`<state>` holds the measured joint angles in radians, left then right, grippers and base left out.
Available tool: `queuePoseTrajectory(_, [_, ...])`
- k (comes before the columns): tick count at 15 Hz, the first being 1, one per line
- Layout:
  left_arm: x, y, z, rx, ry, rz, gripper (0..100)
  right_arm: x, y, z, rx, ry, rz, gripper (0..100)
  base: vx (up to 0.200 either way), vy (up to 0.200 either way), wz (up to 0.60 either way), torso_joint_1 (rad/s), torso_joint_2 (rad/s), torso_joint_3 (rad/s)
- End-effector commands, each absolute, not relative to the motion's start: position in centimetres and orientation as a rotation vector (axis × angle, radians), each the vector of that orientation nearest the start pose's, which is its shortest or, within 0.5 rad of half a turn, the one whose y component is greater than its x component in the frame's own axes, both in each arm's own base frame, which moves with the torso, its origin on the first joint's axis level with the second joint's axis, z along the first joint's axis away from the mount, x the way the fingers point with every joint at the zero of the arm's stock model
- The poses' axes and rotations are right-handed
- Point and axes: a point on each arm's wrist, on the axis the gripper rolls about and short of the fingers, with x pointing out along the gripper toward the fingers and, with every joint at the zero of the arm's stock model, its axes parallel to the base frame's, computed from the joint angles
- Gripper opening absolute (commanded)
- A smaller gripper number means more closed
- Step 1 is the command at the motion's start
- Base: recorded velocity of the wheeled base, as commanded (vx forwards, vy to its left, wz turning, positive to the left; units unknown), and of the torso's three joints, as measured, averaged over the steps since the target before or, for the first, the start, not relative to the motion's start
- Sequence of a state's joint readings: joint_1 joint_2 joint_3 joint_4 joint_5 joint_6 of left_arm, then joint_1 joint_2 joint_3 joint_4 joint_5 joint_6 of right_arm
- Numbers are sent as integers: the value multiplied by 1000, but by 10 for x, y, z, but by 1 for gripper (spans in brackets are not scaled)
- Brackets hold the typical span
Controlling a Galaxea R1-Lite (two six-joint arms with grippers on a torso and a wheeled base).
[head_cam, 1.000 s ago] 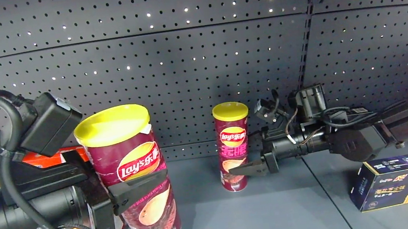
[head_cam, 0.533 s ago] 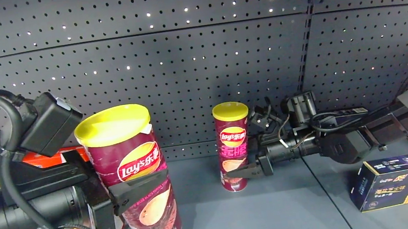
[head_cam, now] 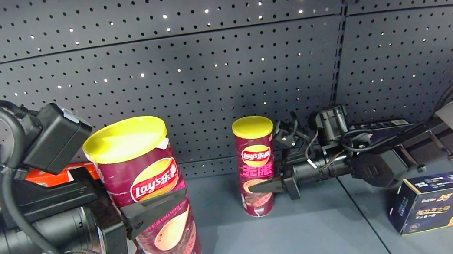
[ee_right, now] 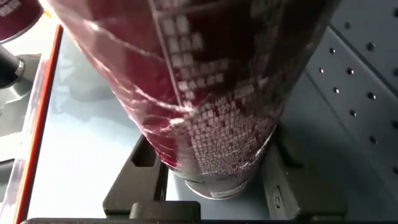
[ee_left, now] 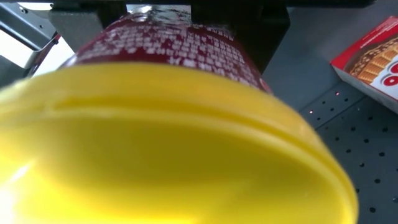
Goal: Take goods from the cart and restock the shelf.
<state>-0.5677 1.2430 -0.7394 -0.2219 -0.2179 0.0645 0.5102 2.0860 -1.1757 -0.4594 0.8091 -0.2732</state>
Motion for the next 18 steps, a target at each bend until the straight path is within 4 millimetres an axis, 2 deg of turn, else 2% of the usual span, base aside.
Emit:
queuePoseTrajectory(1, [158,-107,237,111,260,-789,0,329,210,132,-158,294,1366,0,0,0,0,0,0,0])
queuePoseTrajectory(7, [159,-107,238,111,258,-789,0,280,190,156,-164,282,1384,0,0,0,0,0,0,0])
queuePoseTrajectory(10, [159,-107,237,111,260,-788,0,259,188,168,-180,255,1390,0,0,0,0,0,0,0])
queuePoseTrajectory(12, [159,-107,239,110,255,-788,0,248,188,168,-189,261,1389,0,0,0,0,0,0,0])
queuePoseTrajectory(18, [159,-107,237,112,260,-786,0,232,186,145,-193,254,1411,0,0,0,0,0,0,0])
